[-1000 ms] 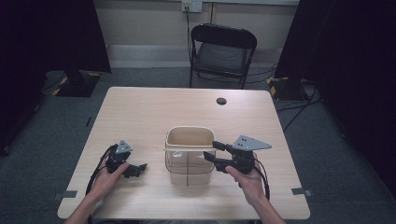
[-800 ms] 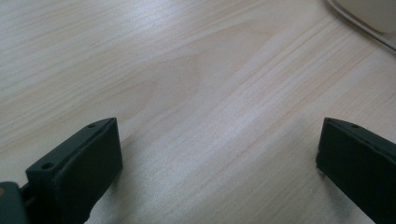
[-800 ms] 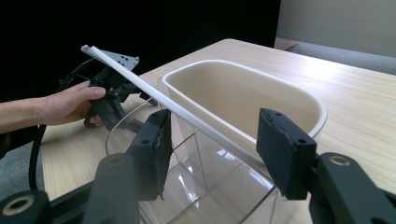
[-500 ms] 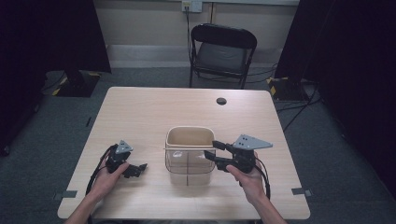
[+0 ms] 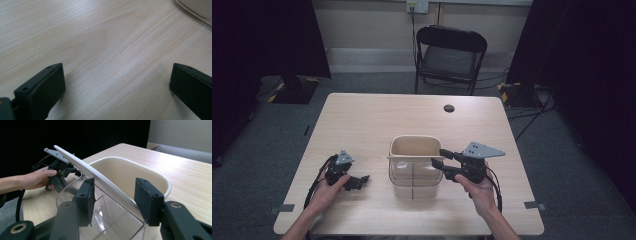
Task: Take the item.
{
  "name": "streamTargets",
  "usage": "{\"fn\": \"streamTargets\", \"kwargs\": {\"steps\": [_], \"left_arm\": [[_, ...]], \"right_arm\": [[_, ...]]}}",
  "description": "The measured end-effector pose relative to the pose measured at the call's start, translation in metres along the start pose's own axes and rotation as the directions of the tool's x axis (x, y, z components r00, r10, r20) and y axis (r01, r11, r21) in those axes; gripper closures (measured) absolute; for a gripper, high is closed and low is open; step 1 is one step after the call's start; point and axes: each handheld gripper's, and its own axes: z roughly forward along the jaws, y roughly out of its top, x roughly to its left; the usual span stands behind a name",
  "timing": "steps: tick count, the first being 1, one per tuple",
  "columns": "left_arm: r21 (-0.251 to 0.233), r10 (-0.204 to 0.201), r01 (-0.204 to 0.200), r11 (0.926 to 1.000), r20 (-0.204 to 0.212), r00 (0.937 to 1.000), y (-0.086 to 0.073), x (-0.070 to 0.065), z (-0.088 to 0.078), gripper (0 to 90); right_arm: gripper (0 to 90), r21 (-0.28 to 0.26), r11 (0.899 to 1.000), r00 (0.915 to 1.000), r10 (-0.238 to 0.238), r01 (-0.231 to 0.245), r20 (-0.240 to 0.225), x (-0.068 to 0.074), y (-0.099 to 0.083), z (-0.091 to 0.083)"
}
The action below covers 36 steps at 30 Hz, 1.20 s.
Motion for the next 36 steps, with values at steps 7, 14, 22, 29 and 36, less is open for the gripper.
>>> {"fn": "streamTargets", "kwargs": {"steps": [7,14,22,29,36], "left_arm": [[0.0,0.0,0.0,1.0,0.0,1.0,0.0,0.0,0.0,0.0],[-0.004,-0.004,0.004,1.0,0.0,1.0,0.0,0.0,0.0,0.0],[-0.003,-0.005,0.005,1.0,0.0,1.0,0.0,0.0,0.0,0.0],[-0.002,-0.002,0.002,1.0,0.0,1.0,0.0,0.0,0.0,0.0],[-0.001,-0.002,0.002,1.0,0.0,1.0,0.0,0.0,0.0,0.0]], "right_arm": [[52.5,-0.006,1.0,1.0,0.006,-0.006,-0.006,-0.001,0.001,0.001],[52.7,-0.009,1.0,0.9999,0.01,-0.01,-0.005,-0.003,0.002,0.002],[52.4,-0.006,1.0,0.9998,0.011,-0.011,-0.014,-0.004,0.004,0.005],[51.4,-0.011,1.0,0.9998,0.014,-0.014,-0.013,-0.006,0.008,0.007],[53.0,-0.01,1.0,0.9997,0.02,-0.02,-0.01,-0.008,0.008,0.011]]}}
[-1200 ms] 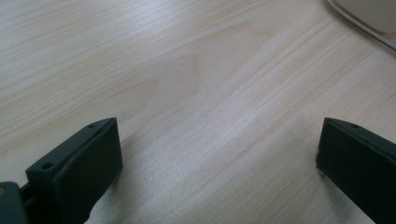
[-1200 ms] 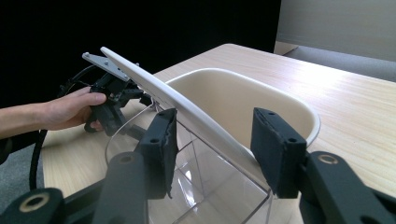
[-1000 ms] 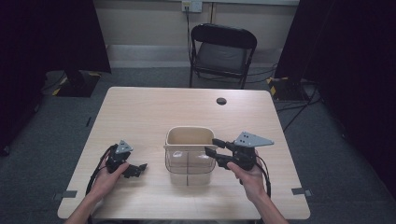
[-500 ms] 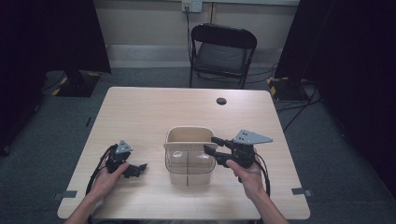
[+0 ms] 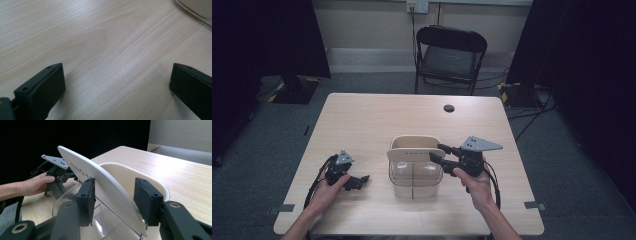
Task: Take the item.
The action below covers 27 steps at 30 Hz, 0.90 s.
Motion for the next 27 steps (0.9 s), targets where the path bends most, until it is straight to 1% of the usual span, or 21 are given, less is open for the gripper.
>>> {"fn": "streamTargets", "kwargs": {"steps": [7,27], "left_arm": [[0.0,0.0,0.0,1.0,0.0,1.0,0.0,0.0,0.0,0.0],[-0.002,0.0,0.0,1.0,0.002,1.0,0.0,0.0001,0.0002,0.0]], "right_arm": [[54.1,-0.009,1.0,0.9999,0.011,-0.011,-0.001,-0.0018,0.0005,0.0031],[54.5,-0.008,1.0,0.9999,0.01,-0.01,0.004,-0.0023,0.0005,0.0032]]}}
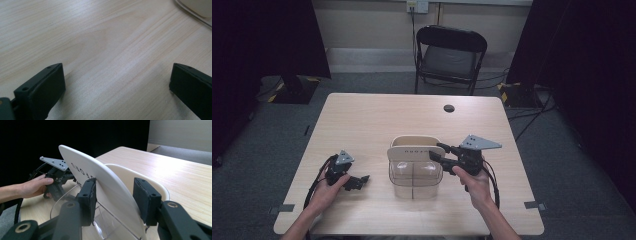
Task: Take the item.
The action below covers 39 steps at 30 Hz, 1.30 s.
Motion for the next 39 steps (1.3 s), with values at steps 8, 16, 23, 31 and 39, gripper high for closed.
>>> {"fn": "streamTargets", "kwargs": {"steps": [8,16,23,31,39], "left_arm": [[-0.001,-0.001,0.001,1.0,-0.001,1.0,0.0,-0.0001,0.0001,0.0],[0.002,0.003,-0.003,1.0,-0.001,1.0,0.0,0.0002,-0.0001,0.0],[0.0,0.001,-0.001,1.0,0.0,1.0,0.0,0.0,0.0,0.0],[0.0,0.0,0.0,1.0,0.0,1.0,0.0,-0.0001,0.0,0.0],[0.002,0.004,-0.004,1.0,-0.001,1.0,0.0,0.0002,-0.0001,0.0]], "right_arm": [[54.4,0.001,1.0,1.0,-0.002,0.002,0.001,0.0003,-0.0001,-0.0002],[54.4,0.001,1.0,1.0,-0.002,0.002,0.001,0.0003,-0.0001,-0.0002],[54.4,-0.001,1.0,1.0,-0.002,0.002,0.003,0.0005,-0.0004,-0.0002],[54.4,0.001,1.0,1.0,-0.002,0.002,0.001,0.0003,-0.0001,-0.0002],[54.4,0.001,1.0,1.0,-0.002,0.002,0.0,0.0002,-0.0001,-0.0002]]}}
